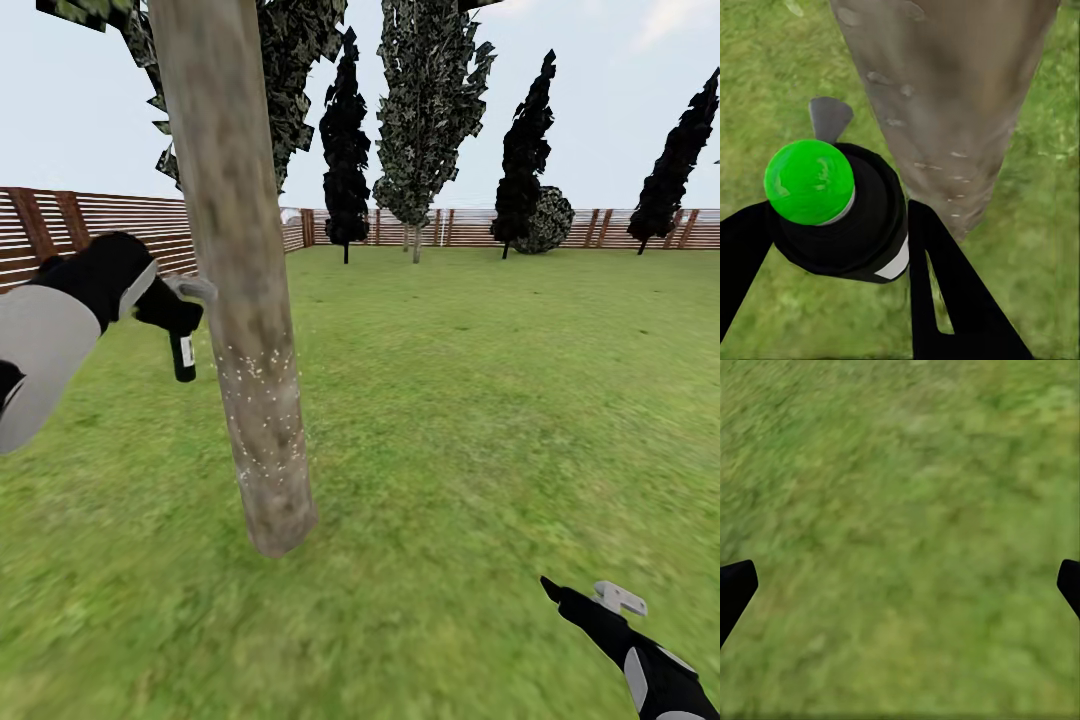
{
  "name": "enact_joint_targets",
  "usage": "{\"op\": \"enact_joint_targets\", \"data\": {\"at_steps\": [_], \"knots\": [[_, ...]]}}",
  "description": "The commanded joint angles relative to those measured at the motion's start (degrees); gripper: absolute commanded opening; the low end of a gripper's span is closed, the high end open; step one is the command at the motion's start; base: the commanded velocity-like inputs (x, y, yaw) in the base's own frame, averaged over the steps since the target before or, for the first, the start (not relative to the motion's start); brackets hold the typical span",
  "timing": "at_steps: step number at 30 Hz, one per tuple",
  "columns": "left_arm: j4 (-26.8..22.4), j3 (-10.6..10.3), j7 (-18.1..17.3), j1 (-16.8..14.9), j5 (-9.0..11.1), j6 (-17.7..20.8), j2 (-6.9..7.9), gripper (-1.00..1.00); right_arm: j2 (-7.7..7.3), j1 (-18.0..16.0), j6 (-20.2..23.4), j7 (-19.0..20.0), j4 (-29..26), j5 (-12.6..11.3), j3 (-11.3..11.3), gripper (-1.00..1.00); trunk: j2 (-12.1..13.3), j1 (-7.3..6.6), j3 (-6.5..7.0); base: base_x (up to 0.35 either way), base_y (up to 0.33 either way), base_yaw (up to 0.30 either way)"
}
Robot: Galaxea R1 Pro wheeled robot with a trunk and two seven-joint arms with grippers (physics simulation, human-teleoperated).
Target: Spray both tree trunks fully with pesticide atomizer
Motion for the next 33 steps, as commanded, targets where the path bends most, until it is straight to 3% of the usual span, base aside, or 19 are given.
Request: {"op": "enact_joint_targets", "data": {"at_steps": [1,3,5,7,20,25,33], "knots": [[0.1,-2.9,-6.0,-0.1,-0.3,-0.1,0.17,-1.0,0.0,0.0,0.0,0.0,0.0,0.0,0.0,1.0,0.0,0.0,0.0,0.0,0.0,0.0],[0.1,-10.6,-16.3,-0.1,-0.5,-0.2,0.32,-1.0,0.0,0.0,0.0,0.0,0.0,0.0,0.0,1.0,0.0,0.0,0.0,0.0,0.0,0.0],[0.1,-23.0,-26.7,-0.1,-0.8,-0.4,0.38,-1.0,0.0,0.0,0.0,0.0,0.0,0.0,0.0,1.0,0.0,0.0,0.0,0.0,0.0,0.0],[0.1,-25.7,-28.9,-0.1,-0.9,-0.4,0.4,-1.0,0.0,0.0,0.0,0.0,0.0,0.0,0.0,1.0,0.0,0.0,0.0,0.0,0.0,0.0],[0.1,-26.6,-29.7,-5.5,-0.7,-0.4,0.51,-1.0,0.0,0.0,0.0,0.0,0.0,0.0,0.0,1.0,0.0,0.0,0.0,0.0,0.0,0.0],[0.2,-26.6,-29.7,-5.6,-0.7,-0.5,3.46,-1.0,0.0,0.0,0.0,0.0,0.0,0.0,0.0,1.0,0.0,0.0,0.0,-0.176,0.131,-0.017],[1.2,-26.8,-29.7,-5.5,-0.7,-0.5,4.62,-1.0,0.0,0.0,0.0,0.0,0.0,0.0,0.0,1.0,0.0,0.0,0.0,-0.145,0.267,-0.247]]}}
